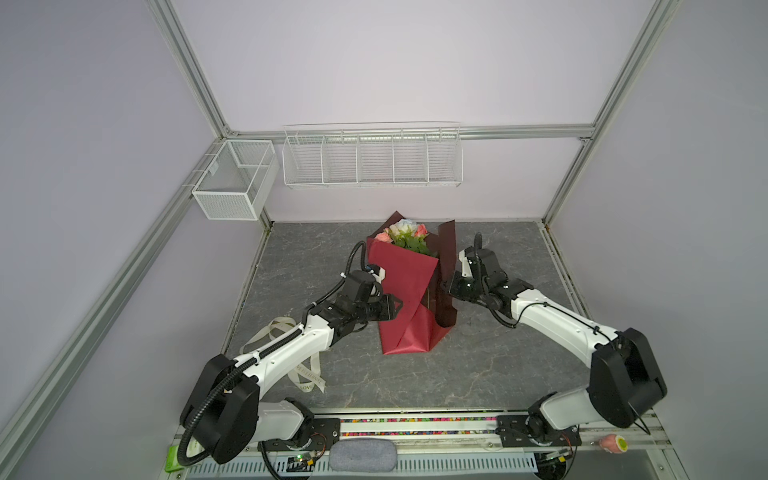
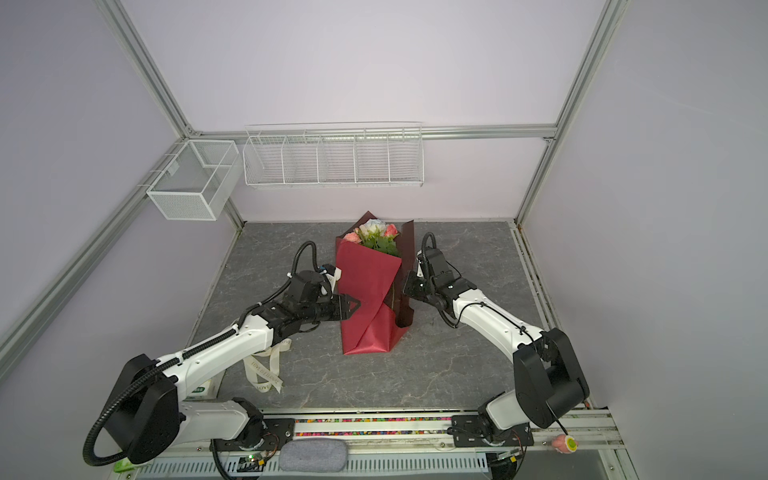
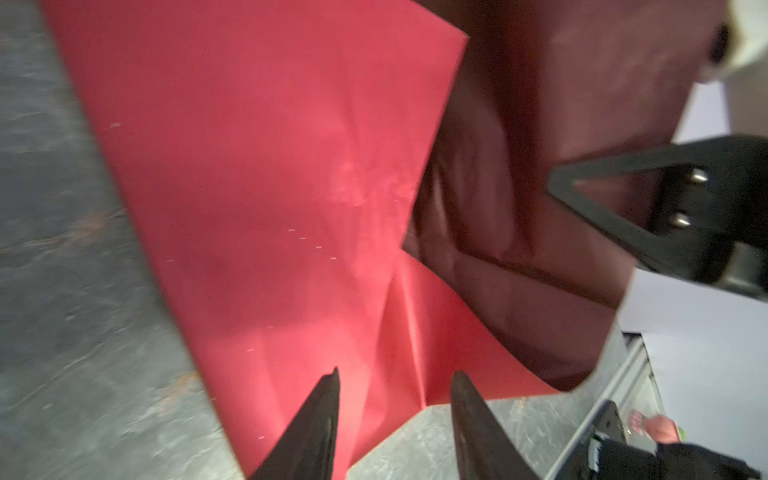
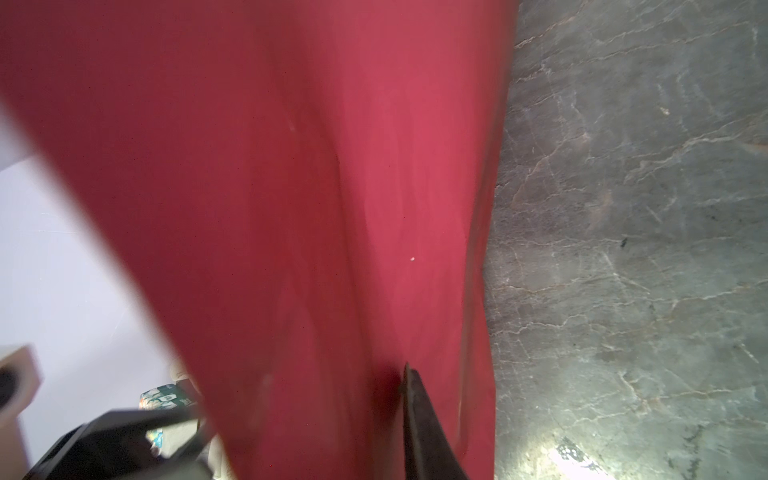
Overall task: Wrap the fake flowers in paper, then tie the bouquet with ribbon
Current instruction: 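Hold the paper cone with the left gripper while the right gripper presses its top closed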
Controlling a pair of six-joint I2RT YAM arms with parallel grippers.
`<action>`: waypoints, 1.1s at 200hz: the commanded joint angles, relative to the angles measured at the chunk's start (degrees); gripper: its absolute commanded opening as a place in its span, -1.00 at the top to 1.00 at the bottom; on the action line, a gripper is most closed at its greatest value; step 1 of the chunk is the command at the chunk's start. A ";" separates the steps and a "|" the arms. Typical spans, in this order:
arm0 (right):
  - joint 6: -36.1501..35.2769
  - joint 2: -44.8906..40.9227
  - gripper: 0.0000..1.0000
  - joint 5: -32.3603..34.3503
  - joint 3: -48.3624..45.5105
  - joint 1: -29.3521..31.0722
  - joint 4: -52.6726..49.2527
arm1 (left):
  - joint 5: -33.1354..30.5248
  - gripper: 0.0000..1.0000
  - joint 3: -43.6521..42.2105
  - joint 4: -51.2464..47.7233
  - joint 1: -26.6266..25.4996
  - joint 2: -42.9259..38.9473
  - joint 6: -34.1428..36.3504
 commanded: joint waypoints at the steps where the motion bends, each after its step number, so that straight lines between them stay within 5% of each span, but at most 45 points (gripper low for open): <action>1: 0.99 0.91 0.67 0.71 1.74 0.62 1.27 | 1.55 0.13 -0.18 -1.38 0.96 4.76 -1.37; 24: 3.69 1.20 0.68 -0.26 1.90 0.86 2.84 | 7.78 0.27 2.17 -0.98 0.82 11.42 -2.73; 88: 6.08 5.42 0.67 3.06 7.03 5.23 1.00 | 8.89 0.31 0.76 4.28 0.44 16.79 -5.99; 156: 2.65 14.53 0.66 11.48 19.39 11.79 -10.39 | 6.83 0.22 -1.05 5.66 0.44 12.10 -7.00; 220: 1.54 26.03 0.66 6.03 29.19 14.53 -12.35 | -0.50 -0.01 -9.60 1.96 2.14 -3.12 -8.37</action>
